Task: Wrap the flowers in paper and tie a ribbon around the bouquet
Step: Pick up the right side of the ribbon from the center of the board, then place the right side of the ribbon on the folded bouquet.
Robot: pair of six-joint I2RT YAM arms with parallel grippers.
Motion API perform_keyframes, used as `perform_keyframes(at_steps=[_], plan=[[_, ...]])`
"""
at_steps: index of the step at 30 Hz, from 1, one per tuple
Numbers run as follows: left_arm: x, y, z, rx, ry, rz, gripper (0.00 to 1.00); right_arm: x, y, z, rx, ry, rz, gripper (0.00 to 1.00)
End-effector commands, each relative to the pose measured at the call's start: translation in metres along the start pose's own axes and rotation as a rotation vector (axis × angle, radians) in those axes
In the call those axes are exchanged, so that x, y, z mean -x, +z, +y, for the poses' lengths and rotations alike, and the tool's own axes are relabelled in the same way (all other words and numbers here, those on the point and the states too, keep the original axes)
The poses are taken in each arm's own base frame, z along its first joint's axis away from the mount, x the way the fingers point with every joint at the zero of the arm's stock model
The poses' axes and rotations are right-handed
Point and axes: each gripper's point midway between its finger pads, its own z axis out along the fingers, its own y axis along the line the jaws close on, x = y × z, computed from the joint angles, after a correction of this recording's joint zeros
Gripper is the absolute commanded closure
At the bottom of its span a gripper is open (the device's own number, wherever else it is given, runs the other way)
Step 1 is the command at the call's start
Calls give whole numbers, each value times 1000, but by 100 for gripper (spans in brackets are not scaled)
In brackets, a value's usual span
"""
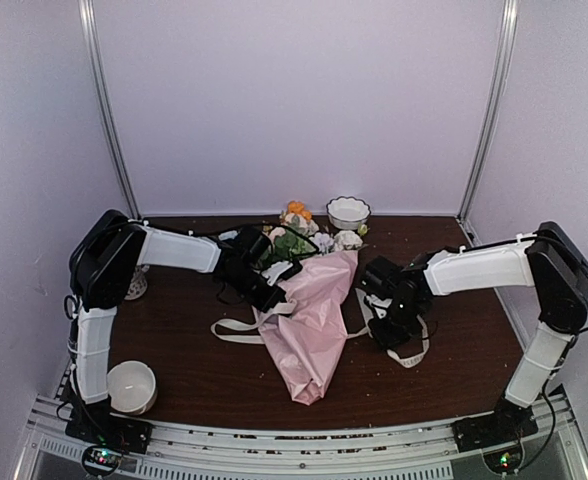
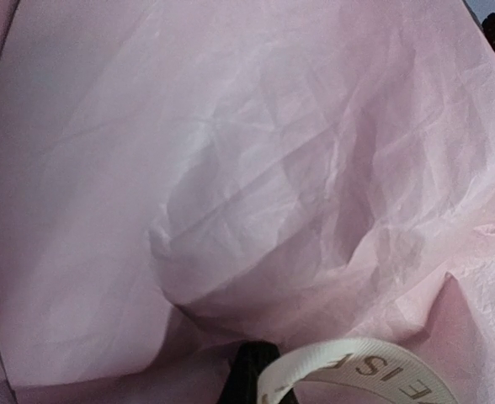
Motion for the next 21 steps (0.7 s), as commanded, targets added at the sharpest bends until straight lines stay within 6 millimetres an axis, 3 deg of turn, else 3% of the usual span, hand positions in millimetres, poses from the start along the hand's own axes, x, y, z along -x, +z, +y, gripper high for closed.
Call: perform_keyframes(at_steps=[1, 4, 8, 12, 14, 17, 19, 21], plan=[[-23, -2, 8, 36, -23, 71, 100, -2, -37, -6, -4, -46, -41, 100], [-21, -1, 8, 35, -21, 67, 100, 1, -107, 8, 126, -132, -172, 100], [-20, 1, 8, 25, -24, 68, 100, -10, -215, 66, 541, -336, -408, 100], [-21, 2, 9, 26, -24, 70, 100, -10, -291, 105, 807, -490, -673, 100], [-20, 1, 9, 26, -25, 69, 100, 8, -314, 113, 844, -513, -795, 100], [-17, -3, 7, 20, -25, 54, 100, 65, -336, 121, 838, -401, -981, 100], [-12, -9, 3, 4, -25, 25, 100, 108, -321, 130, 820, -302, -995, 100], [-1, -20, -2, -6, -15, -33, 100, 138, -292, 142, 802, -248, -930, 100]])
